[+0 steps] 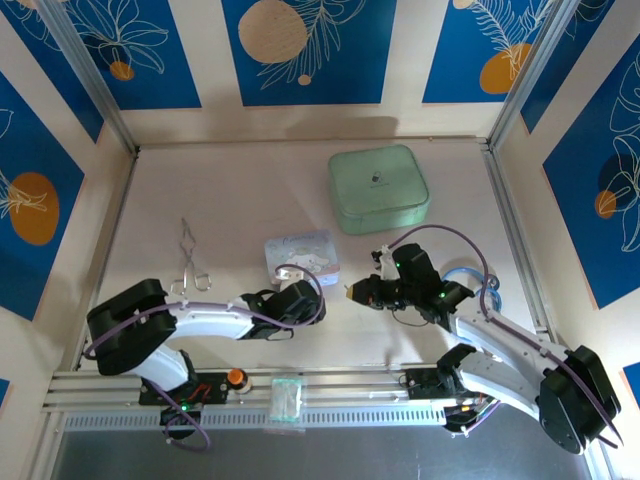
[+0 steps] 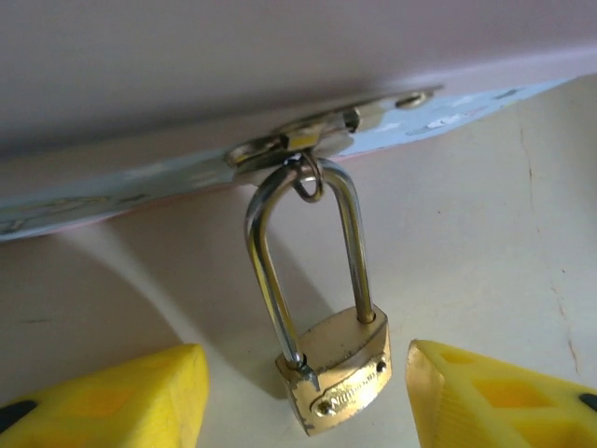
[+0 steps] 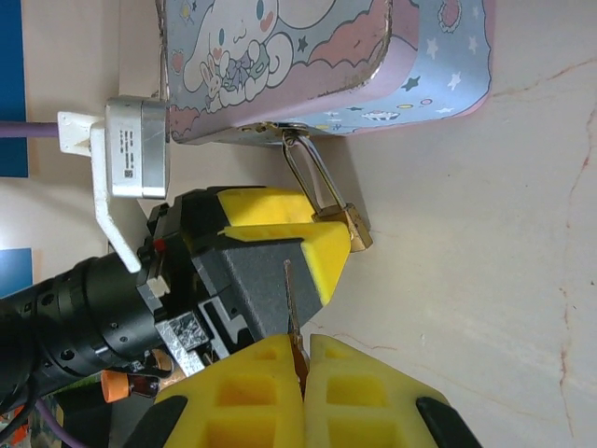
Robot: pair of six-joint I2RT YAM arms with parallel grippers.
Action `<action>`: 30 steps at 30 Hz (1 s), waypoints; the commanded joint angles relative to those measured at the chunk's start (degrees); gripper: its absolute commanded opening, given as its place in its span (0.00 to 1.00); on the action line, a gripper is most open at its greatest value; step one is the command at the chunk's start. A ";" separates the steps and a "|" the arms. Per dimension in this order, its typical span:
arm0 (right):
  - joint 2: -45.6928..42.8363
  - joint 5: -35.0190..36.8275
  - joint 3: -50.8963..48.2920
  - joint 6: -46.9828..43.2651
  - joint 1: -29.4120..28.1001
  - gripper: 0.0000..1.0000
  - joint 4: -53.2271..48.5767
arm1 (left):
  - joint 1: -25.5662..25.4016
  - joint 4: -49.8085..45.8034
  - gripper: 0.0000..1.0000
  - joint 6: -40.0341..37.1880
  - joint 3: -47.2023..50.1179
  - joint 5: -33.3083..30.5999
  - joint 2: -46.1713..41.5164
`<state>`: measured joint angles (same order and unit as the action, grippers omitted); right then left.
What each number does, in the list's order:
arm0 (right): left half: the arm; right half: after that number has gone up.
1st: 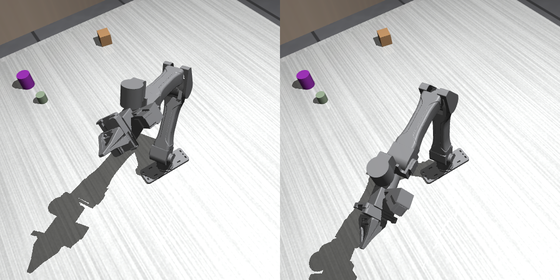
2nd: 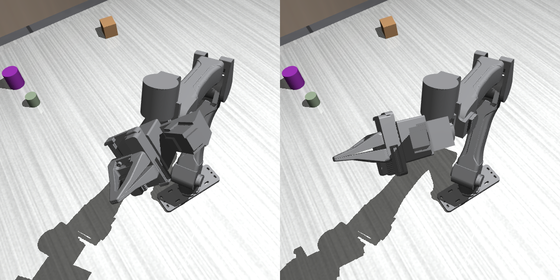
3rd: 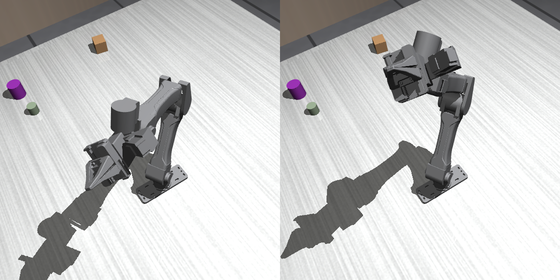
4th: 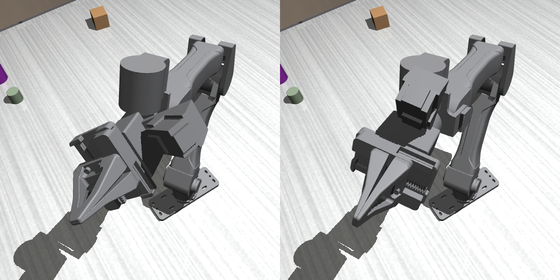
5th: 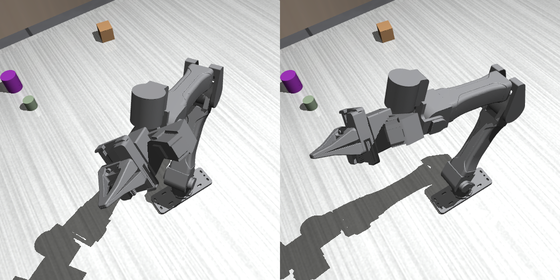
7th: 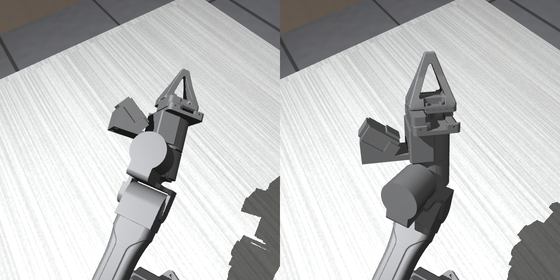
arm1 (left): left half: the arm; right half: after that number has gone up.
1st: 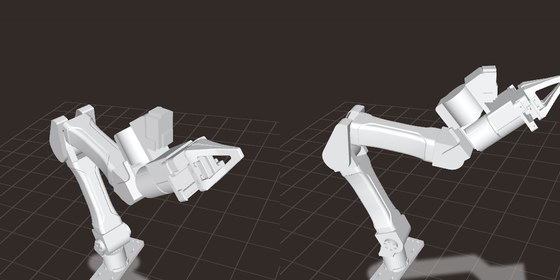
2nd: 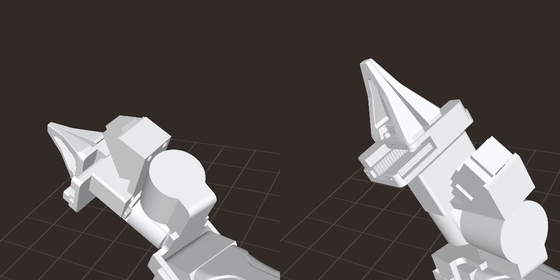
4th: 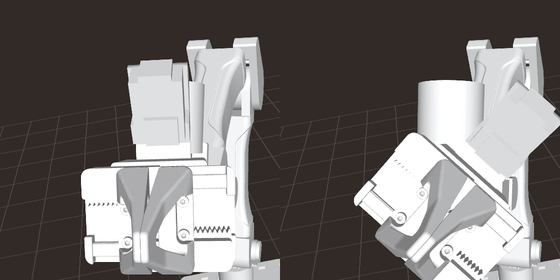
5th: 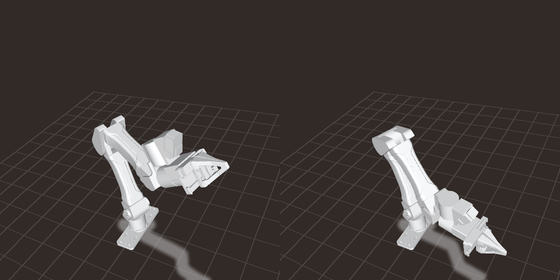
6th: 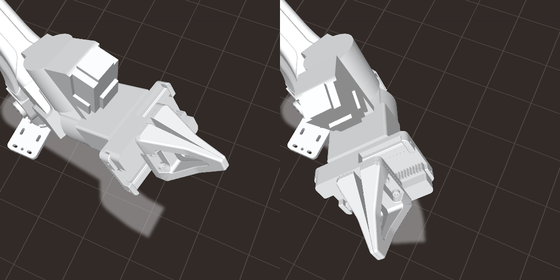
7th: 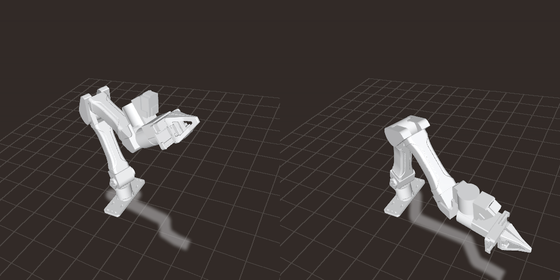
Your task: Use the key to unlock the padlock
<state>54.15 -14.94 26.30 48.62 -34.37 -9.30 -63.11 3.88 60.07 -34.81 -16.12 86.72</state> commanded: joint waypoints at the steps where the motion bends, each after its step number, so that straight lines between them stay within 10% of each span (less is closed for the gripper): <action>1: -1.01 0.10 -1.23 -0.02 0.18 0.00 -1.25 | -0.26 3.32 0.57 1.36 0.04 -2.22 1.68; 21: 0.79 -1.29 -3.28 2.53 -0.65 0.00 3.28 | -0.26 7.06 0.16 3.97 0.57 -2.02 2.95; 30: 7.64 -10.93 -7.82 9.86 -0.69 0.00 21.03 | -0.04 11.29 0.07 10.69 4.23 -3.17 -1.93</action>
<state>59.96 -19.88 20.78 54.19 -34.89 2.76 -63.18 12.19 66.78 -32.38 -18.11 87.39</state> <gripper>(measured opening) 0.053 0.136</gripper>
